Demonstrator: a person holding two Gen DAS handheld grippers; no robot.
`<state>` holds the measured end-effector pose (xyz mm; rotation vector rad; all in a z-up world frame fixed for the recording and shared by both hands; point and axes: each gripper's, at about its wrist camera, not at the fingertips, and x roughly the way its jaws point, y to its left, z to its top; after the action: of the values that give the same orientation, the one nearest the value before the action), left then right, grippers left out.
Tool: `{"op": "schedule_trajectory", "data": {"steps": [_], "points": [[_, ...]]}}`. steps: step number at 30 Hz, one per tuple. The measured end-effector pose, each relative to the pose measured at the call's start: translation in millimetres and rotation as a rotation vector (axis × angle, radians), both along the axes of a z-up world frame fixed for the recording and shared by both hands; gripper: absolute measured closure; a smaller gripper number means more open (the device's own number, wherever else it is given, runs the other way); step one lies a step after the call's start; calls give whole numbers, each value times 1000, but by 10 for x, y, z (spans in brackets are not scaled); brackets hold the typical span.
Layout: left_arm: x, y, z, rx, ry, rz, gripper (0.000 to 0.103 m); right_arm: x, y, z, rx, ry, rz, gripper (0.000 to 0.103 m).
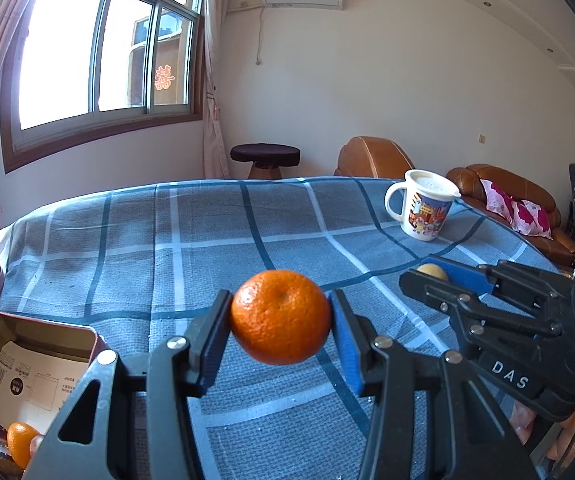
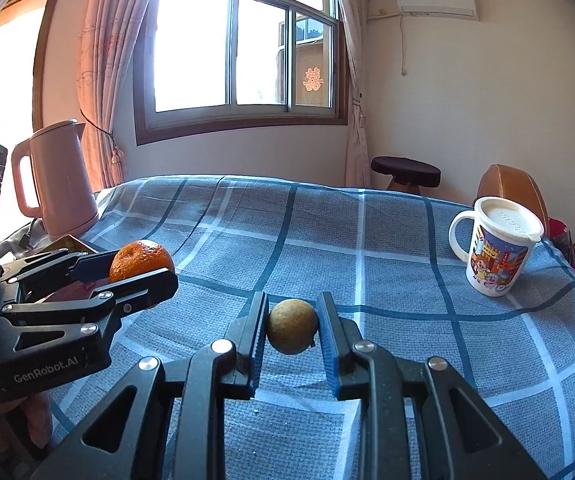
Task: Organize fruits
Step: 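Carry the orange and small brown fruit over the gold tin with both grippers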
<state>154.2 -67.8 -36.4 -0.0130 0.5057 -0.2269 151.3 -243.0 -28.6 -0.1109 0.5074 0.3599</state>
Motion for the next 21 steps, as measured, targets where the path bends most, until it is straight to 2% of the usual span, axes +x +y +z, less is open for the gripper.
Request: {"op": "schedule_trajectory", "data": {"steps": [21], "points": [[-469,112,71,20,-82,17,53,-342,132,28,41,-11,48,77]]}}
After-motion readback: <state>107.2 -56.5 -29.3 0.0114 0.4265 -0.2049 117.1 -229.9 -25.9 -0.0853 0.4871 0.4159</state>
